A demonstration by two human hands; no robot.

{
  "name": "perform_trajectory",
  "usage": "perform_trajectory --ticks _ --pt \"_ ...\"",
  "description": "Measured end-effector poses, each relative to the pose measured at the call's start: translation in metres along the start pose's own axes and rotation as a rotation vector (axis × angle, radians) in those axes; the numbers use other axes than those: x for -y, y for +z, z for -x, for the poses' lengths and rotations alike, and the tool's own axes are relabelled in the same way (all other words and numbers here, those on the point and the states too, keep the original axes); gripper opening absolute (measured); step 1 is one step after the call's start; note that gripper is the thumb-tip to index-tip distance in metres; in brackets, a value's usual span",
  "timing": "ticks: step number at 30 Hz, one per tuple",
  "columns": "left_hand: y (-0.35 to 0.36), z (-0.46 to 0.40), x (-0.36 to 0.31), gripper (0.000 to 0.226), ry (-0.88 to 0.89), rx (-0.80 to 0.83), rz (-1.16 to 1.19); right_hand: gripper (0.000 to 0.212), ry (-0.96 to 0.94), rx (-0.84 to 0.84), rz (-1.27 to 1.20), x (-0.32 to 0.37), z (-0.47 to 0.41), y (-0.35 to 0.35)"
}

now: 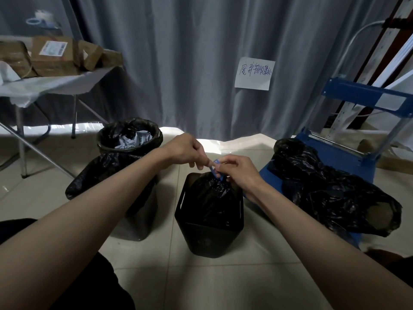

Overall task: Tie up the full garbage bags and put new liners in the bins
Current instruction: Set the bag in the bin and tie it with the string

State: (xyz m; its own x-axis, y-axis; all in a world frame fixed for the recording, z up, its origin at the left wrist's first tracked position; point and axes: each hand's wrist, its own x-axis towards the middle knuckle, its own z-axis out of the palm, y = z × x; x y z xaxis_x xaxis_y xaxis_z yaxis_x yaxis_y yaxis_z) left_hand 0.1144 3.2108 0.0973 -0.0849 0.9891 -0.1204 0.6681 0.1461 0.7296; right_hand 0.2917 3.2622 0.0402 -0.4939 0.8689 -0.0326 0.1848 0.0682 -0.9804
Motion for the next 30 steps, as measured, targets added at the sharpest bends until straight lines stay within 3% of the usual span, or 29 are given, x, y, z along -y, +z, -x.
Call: perform_trajectory --ticks 10,13,18,23,30 --pt "0.000 -0.012 0.005 0.025 0.018 -0.206 0.122 0.012 -0.045 0.019 0.183 -0.006 -0.006 -0.002" --pt "0.005 -0.013 0.001 0.027 0.029 -0.191 0.237 0.015 -0.061 0.075 0.179 -0.003 -0.003 -0.004" --pt "0.017 -0.015 -0.008 0.031 0.075 -0.167 0.392 0.020 0.016 -0.005 0.052 -0.005 -0.005 -0.008" --pt "0.029 -0.020 0.010 0.020 0.161 -0.026 0.205 0.023 0.116 0.015 -0.117 -0.006 -0.006 -0.011" --pt "0.036 -0.017 0.007 0.015 0.328 -0.180 -0.186 0.017 0.118 0.027 -0.156 -0.009 -0.004 -0.011"
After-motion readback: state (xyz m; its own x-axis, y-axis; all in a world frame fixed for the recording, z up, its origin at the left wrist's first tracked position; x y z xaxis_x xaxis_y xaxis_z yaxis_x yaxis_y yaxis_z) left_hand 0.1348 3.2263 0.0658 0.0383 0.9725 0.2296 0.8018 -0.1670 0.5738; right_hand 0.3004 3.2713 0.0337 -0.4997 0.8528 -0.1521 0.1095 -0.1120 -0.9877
